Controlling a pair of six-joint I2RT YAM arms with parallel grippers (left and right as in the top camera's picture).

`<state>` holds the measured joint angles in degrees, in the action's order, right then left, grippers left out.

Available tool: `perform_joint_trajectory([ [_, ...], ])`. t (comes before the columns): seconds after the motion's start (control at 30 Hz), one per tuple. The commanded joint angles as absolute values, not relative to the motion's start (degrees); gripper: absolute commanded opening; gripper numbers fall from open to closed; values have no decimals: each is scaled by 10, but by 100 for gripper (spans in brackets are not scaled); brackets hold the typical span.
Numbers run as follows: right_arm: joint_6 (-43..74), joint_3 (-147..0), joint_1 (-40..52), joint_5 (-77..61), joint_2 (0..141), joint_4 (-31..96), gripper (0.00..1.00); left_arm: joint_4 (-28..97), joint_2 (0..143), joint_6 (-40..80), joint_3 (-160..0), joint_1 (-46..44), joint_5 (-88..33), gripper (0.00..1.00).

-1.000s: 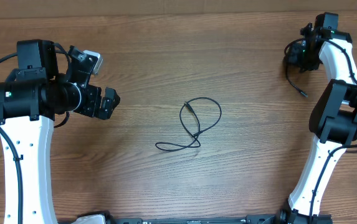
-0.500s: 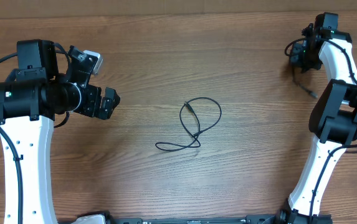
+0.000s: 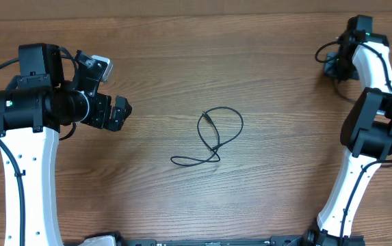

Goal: Untangle cables
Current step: 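Move the right gripper back left toward the small looped black cable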

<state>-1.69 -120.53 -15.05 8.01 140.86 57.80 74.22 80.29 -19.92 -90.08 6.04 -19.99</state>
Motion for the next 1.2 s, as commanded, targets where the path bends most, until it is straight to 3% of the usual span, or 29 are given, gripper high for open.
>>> perform_joint_trajectory([
  [0.0,-12,-1234,-170,167,1397,582,4,743,802,-206,-906,63,-208,99],
  [0.87,62,-1235,-294,162,1380,644,5,743,802,-206,-906,63,-208,100],
  [0.9,62,-1235,-294,161,1380,646,13,743,802,-206,-906,63,-208,100],
  [0.93,62,-1235,-294,158,1380,649,29,743,802,-206,-906,63,-208,100],
  [0.97,62,-1235,-294,150,1380,651,53,743,802,-206,-906,63,-208,100],
  [1.0,62,-1235,-294,142,1380,653,92,743,802,-206,-906,63,-208,100],
  [1.03,60,-1235,-294,132,1380,658,100,743,802,-206,-906,63,-208,100],
  [1.17,60,-1235,-294,79,1379,667,100,743,802,-206,-906,63,-208,99],
])
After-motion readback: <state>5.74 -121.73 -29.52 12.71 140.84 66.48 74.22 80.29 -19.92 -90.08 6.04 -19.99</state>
